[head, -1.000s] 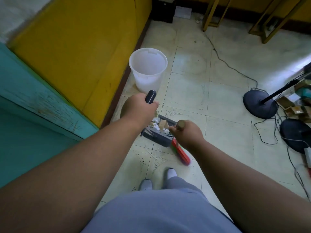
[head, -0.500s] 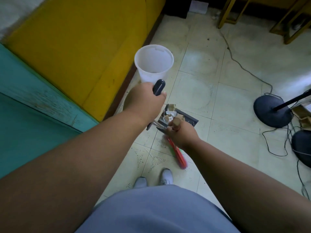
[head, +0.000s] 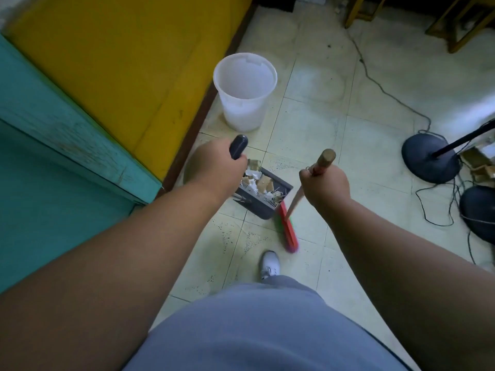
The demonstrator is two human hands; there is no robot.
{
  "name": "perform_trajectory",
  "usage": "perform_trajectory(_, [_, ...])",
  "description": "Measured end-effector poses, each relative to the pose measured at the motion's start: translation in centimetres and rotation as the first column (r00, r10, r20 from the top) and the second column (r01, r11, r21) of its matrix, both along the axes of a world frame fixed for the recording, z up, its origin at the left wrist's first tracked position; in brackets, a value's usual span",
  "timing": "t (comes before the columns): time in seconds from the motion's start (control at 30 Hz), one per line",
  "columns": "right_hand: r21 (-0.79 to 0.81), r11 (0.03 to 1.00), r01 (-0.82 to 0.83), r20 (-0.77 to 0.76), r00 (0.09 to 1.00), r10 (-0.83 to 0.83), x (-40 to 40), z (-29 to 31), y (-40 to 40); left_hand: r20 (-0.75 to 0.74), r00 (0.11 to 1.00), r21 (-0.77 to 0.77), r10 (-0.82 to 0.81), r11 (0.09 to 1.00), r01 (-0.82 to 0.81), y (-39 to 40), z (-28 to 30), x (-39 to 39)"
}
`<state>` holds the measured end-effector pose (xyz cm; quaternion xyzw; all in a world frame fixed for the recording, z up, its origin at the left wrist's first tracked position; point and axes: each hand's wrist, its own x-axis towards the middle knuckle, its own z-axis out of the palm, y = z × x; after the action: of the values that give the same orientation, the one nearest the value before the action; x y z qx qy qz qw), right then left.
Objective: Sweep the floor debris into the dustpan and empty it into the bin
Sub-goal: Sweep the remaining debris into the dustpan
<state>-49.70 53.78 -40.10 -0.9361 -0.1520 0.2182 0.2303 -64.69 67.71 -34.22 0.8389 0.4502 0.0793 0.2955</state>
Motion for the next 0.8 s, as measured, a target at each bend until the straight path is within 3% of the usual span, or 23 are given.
perform_trajectory(0.17, [0.034, 0.998, 0.046, 0.055, 0.997, -0.048, -5.6, -1.1, -0.6, -0.071, 0.996, 0.006, -0.047, 0.999, 0.048, 0.9, -1.7, -6.2])
perform_trajectory(0.3, [0.035, 0.998, -0.049, 0.111, 0.993, 0.044, -9.5, -2.3, -1.1, -0.134, 0.990, 0.005, -0.051, 0.999, 0.052, 1.2, -3.7, -10.7])
perform_trajectory(0.5, [0.007, 0.988, -0.152, 0.033, 0.988, 0.152, -13.5, -3.8, -0.1, -0.224, 0.972, 0.002, -0.067, 0.998, 0.069, 0.9, -6.9, -15.7])
perform_trajectory(0.8, [0.025, 0.995, -0.095, -0.070, 0.993, 0.097, -14.7, -3.7, 2.6, -0.311, 0.945, -0.028, -0.096, 0.995, 0.092, 0.9, -9.7, -18.6])
